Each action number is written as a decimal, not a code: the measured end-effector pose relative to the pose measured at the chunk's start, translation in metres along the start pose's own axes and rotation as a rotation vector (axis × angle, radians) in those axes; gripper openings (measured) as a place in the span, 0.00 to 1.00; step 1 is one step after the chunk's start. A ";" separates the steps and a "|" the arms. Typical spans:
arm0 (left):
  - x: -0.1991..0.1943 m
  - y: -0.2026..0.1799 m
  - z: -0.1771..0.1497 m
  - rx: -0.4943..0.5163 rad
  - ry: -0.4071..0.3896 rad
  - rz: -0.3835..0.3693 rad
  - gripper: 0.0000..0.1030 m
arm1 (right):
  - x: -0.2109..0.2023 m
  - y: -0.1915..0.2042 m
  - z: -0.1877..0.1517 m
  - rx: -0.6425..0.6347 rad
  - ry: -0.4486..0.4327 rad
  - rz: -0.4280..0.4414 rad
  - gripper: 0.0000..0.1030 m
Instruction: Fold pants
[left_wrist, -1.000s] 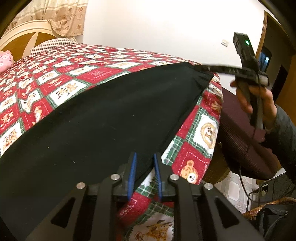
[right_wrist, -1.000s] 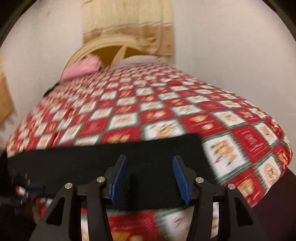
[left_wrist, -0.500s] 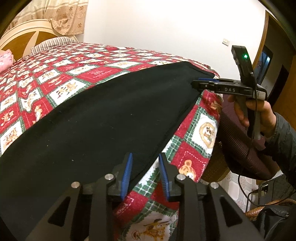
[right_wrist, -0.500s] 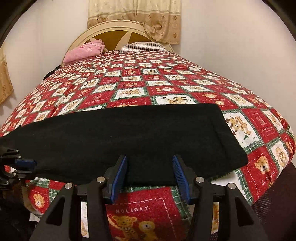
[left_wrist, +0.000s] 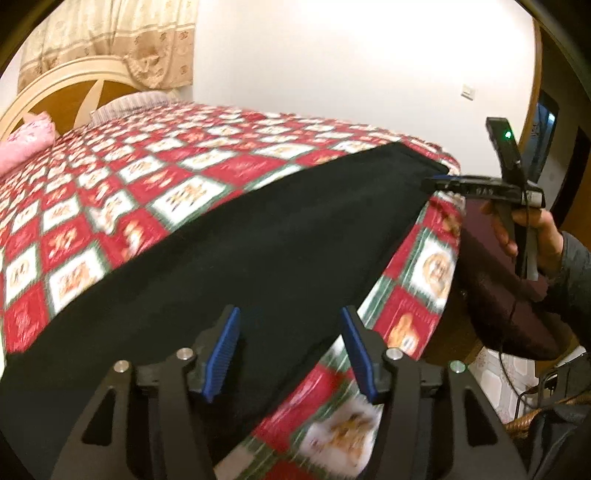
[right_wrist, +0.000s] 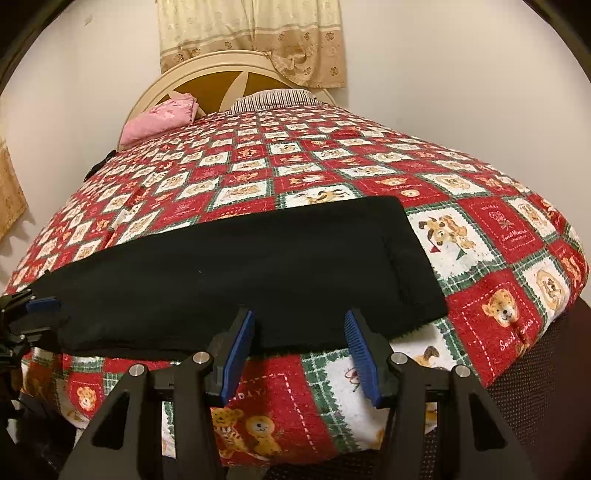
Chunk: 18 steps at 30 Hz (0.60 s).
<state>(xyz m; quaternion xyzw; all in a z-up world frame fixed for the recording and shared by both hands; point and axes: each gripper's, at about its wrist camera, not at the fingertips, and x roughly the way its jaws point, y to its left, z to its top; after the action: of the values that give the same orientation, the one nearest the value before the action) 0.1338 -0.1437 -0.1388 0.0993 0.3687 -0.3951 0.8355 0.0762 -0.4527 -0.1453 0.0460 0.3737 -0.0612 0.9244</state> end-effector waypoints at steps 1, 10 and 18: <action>0.003 0.006 -0.009 -0.016 0.033 -0.004 0.57 | 0.000 0.001 -0.001 -0.006 -0.003 -0.004 0.52; 0.000 0.014 -0.035 -0.096 0.058 -0.077 0.58 | -0.004 0.008 -0.004 -0.010 -0.030 -0.026 0.57; -0.012 0.028 -0.040 -0.134 0.027 -0.035 0.58 | -0.033 0.077 0.000 -0.114 -0.094 0.127 0.57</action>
<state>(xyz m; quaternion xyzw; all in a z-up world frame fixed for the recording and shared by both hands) 0.1276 -0.0998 -0.1619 0.0422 0.4071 -0.3826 0.8283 0.0644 -0.3743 -0.1193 0.0141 0.3291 0.0170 0.9441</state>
